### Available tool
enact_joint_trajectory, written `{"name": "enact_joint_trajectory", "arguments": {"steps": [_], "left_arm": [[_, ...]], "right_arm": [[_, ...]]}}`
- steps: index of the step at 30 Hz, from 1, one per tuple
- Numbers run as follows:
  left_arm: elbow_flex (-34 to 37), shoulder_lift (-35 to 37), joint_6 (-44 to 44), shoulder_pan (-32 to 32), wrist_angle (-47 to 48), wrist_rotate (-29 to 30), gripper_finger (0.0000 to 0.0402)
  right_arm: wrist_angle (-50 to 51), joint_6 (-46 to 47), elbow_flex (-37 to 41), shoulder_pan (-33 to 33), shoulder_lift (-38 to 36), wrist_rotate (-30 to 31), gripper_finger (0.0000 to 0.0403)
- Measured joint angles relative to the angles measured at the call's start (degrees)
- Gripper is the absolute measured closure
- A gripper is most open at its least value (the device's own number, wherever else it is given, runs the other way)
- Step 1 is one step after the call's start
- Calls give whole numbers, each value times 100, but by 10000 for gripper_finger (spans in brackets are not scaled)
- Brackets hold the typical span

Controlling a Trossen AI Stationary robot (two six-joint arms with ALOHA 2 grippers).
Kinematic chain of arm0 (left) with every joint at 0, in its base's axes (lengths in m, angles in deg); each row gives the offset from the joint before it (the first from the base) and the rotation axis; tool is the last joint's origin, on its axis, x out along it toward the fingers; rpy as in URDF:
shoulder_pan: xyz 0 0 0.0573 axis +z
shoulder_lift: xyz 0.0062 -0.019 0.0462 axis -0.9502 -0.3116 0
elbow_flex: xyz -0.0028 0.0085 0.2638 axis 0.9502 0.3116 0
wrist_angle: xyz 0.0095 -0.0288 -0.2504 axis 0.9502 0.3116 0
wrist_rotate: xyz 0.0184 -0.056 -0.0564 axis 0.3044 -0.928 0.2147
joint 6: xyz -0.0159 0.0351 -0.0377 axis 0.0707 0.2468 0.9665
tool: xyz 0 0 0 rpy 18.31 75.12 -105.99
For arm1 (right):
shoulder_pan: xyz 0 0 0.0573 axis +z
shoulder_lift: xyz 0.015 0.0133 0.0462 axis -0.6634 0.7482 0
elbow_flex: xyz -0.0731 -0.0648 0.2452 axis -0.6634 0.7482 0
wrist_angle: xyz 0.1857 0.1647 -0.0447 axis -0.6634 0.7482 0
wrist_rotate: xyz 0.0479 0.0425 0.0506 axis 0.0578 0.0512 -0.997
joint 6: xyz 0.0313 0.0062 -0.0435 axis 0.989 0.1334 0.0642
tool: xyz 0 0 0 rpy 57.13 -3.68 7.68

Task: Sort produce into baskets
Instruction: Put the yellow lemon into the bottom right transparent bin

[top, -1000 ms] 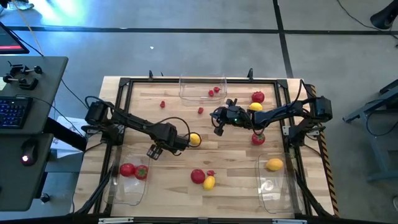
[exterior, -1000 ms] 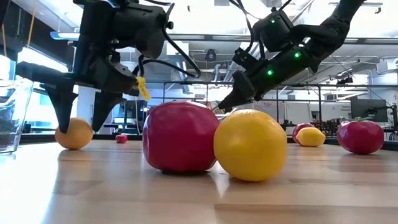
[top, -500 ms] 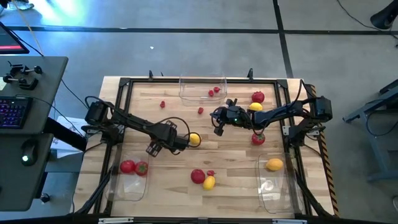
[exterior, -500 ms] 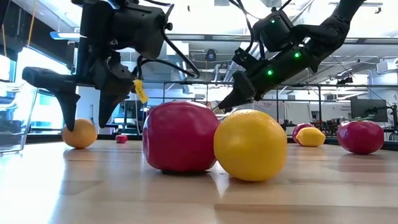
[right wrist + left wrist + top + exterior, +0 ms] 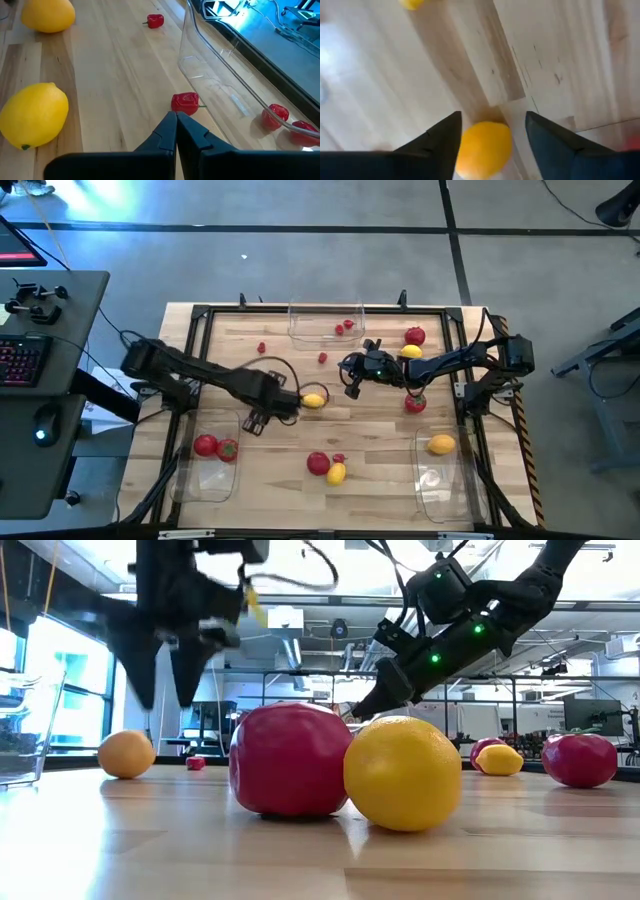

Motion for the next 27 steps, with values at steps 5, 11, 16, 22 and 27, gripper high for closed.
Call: {"name": "enact_joint_trajectory", "arguments": {"steps": [5, 11, 16, 22, 27], "left_arm": [[5, 875, 567, 417, 621, -42, 270], [572, 1499, 538, 1363, 880, -172, 365], [991, 1484, 34, 1938, 866, -485, 394], [1183, 1080, -289, 2110, 736, -861, 400], [1224, 691, -418, 2104, 490, -1018, 401]], "right_arm": [[-137, 46, 0, 0, 0, -126, 403], [-223, 301, 0, 154, 0, -725, 403], [-323, 301, 0, 283, 0, -734, 403], [-401, 301, -2, 302, 0, -732, 403], [-368, 301, -2, 302, 0, -732, 403]]}}
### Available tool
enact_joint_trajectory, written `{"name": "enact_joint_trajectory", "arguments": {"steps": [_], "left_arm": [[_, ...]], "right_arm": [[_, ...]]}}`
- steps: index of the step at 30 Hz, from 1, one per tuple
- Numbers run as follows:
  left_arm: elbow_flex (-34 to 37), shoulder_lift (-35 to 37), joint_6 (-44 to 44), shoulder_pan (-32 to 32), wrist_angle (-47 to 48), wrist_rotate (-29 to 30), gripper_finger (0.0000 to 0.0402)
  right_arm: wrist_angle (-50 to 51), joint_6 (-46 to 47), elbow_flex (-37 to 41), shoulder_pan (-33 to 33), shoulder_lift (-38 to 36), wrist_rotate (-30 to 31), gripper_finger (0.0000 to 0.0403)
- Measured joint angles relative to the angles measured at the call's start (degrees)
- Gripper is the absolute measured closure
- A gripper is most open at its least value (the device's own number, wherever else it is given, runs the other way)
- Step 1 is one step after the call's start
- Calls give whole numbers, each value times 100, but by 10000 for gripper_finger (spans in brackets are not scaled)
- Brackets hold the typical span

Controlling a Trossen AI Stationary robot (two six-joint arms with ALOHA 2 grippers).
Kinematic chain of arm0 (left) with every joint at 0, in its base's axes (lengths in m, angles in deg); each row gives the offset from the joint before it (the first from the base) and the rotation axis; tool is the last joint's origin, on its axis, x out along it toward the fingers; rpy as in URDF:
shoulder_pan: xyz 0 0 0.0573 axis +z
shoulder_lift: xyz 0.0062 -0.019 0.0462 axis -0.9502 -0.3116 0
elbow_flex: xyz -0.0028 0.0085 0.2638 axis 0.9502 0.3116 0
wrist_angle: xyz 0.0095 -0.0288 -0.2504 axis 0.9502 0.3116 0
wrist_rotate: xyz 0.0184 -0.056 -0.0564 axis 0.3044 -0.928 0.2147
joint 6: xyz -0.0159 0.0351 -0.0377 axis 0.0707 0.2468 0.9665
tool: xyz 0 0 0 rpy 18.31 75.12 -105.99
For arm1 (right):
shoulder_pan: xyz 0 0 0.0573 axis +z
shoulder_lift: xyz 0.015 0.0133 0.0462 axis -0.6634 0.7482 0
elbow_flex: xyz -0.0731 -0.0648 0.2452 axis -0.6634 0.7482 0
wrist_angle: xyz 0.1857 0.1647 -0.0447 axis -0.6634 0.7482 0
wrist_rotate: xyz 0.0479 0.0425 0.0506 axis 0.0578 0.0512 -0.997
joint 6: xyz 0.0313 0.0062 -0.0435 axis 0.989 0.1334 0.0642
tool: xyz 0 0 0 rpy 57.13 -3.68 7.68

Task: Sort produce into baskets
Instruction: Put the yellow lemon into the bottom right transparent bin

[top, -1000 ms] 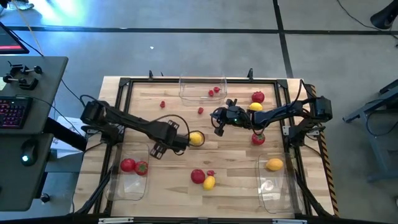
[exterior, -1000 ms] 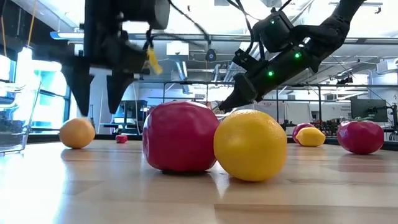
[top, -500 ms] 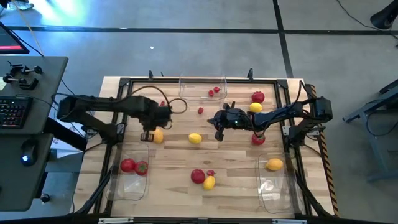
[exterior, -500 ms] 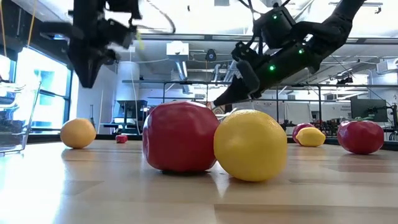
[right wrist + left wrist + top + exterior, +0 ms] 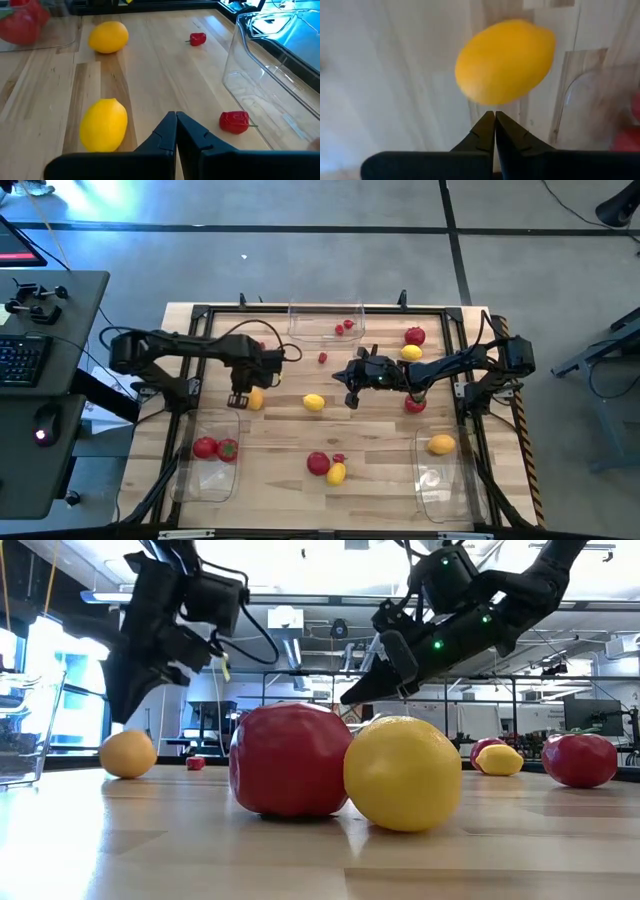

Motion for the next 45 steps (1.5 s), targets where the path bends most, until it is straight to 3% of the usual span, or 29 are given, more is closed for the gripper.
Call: {"name": "enact_joint_trajectory", "arguments": {"steps": [14, 23, 27, 35, 45], "left_arm": [[-4, 68, -76, 1, -1193, -123, 401], [7, 920, 38, 4, -2425, -125, 401], [285, 1517, 133, -16, -3501, -247, 401], [1665, 2805, 458, -16, -5767, -438, 401], [3075, 4254, 644, -188, -7746, -120, 401]], "right_arm": [[13, 40, 0, 13, 0, -15, 403], [13, 55, 0, 13, 0, -15, 402], [15, 56, 0, 13, 0, -15, 391], [-69, 42, -90, 277, 26, 255, 314], [216, 523, -1365, 643, 718, 750, 153]]}}
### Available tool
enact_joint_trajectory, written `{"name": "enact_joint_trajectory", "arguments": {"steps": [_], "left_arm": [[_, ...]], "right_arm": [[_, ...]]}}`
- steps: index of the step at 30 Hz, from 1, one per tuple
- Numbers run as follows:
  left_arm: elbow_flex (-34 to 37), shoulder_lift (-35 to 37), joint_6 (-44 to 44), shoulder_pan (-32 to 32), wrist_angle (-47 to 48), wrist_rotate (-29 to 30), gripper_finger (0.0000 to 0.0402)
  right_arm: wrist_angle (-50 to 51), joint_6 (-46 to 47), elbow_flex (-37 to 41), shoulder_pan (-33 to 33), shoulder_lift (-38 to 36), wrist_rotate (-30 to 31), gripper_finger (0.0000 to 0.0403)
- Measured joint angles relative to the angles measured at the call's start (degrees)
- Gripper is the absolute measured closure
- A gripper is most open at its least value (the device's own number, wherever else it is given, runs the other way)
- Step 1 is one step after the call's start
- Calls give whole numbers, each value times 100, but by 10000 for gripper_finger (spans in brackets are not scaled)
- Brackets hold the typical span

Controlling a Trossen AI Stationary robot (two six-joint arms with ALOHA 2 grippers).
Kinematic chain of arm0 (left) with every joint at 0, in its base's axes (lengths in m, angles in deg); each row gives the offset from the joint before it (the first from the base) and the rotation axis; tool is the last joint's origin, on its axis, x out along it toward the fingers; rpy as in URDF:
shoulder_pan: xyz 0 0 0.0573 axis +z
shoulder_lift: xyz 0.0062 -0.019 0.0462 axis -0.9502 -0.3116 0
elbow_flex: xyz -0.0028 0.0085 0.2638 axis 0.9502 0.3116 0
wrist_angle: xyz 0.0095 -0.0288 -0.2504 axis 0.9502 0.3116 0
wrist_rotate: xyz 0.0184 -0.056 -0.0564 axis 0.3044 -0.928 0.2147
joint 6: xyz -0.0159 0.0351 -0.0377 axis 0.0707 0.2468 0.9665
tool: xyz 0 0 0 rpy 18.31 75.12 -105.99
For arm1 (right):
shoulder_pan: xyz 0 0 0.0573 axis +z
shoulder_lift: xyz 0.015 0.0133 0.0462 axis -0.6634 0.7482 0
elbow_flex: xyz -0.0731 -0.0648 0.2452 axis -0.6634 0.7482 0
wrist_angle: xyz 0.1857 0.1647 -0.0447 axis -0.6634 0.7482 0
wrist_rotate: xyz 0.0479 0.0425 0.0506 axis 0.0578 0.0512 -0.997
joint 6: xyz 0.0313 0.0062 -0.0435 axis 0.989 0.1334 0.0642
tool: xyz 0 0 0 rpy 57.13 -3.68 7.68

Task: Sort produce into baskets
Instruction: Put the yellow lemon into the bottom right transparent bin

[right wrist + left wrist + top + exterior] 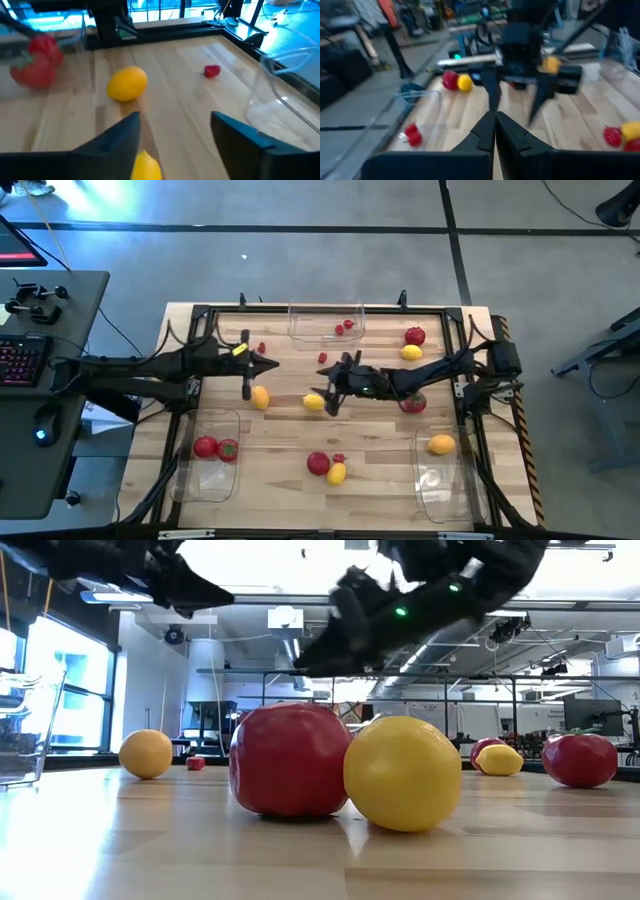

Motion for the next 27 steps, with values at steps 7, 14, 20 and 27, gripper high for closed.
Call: {"name": "enact_joint_trajectory", "arguments": {"steps": [7, 14, 20, 27], "left_arm": [[424, 729, -210, -45, -312, 468, 401], [424, 1213, -251, -45, 5, 839, 401], [424, 1274, -212, -45, 201, 844, 401], [424, 1275, -212, -45, 260, 850, 401]], "right_arm": [[490, 279, -1571, 108, 1231, 2, 80], [785, 933, -3230, 262, 2565, 571, 76], [1779, 1072, -4515, 383, 3333, 1122, 76], [2412, 1328, -5583, 389, 4075, 1062, 76]]}}
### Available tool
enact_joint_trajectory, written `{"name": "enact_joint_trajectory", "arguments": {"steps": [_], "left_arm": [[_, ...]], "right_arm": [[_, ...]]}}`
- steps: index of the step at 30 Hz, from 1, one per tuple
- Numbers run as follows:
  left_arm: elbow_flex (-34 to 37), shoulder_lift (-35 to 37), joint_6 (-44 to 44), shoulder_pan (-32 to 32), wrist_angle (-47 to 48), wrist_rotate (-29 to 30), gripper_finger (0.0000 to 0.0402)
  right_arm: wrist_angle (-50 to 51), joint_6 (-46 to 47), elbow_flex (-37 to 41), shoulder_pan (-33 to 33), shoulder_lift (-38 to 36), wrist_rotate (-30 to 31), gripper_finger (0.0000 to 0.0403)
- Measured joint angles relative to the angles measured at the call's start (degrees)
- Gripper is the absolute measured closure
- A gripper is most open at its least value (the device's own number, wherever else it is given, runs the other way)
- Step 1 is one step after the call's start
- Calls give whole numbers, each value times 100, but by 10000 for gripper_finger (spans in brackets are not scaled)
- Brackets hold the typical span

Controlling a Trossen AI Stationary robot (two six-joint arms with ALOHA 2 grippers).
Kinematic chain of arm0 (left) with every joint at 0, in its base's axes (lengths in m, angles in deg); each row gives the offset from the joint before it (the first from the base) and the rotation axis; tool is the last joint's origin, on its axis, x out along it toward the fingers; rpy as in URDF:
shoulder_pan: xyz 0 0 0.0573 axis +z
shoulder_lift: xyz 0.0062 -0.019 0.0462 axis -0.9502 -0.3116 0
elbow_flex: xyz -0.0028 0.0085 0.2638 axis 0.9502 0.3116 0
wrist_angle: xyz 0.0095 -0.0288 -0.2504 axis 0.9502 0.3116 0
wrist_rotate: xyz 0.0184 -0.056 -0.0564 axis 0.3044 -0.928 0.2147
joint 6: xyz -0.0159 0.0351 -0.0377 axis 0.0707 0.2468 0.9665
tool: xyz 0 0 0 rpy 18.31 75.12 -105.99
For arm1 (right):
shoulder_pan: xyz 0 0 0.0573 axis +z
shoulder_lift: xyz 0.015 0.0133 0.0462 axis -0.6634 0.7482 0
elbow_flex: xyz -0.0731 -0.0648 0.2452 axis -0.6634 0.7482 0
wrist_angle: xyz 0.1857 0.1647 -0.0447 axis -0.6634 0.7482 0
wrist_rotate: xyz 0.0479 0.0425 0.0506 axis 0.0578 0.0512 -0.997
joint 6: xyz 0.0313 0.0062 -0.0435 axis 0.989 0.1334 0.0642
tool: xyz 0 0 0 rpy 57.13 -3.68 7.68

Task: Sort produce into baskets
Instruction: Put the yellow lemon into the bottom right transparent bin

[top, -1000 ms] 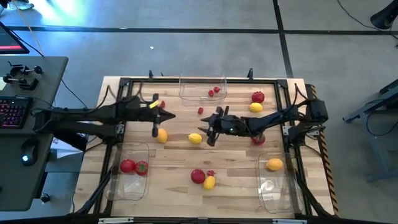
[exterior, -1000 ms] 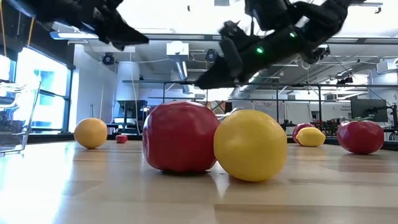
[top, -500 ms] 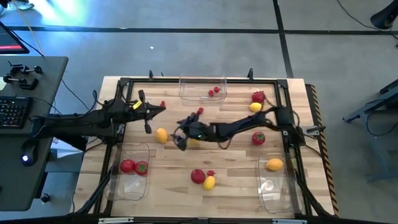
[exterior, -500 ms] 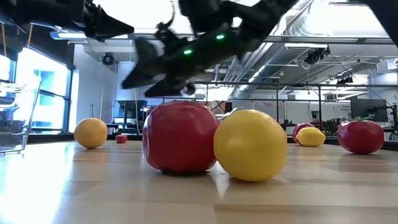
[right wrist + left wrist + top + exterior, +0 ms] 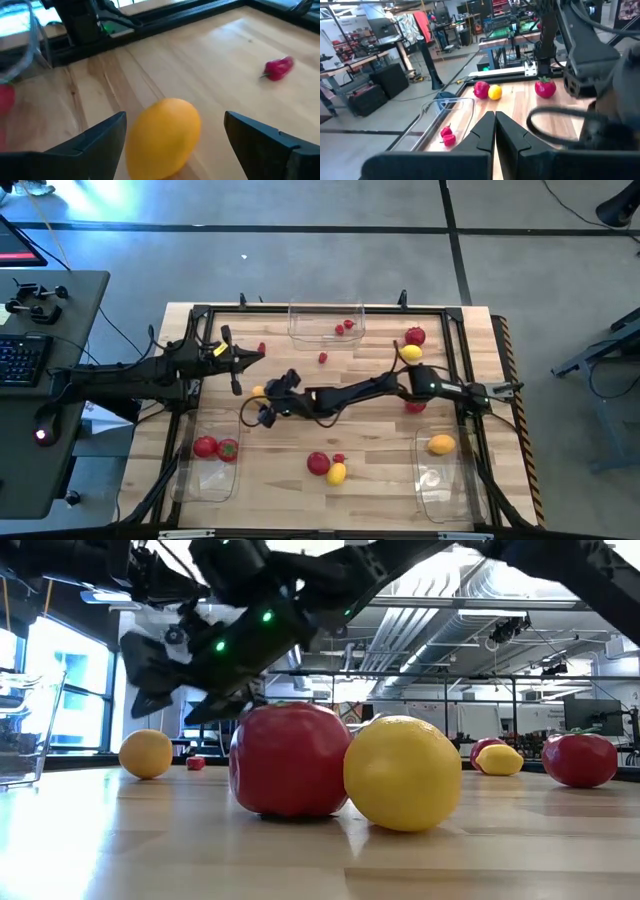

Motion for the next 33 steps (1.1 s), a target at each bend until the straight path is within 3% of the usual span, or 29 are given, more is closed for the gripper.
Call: {"name": "enact_joint_trajectory", "arguments": {"steps": [7, 16, 33], "left_arm": [[0, 0, 0, 0, 25, 4, 401], [0, -2, 0, 0, 33, 7, 401], [0, -4, -52, 0, 168, 4, 401]], "right_arm": [[40, 132, -265, -39, 350, -75, 76], [41, 204, -261, -262, 569, -598, 80], [242, -806, -258, -359, 561, -576, 162]]}}
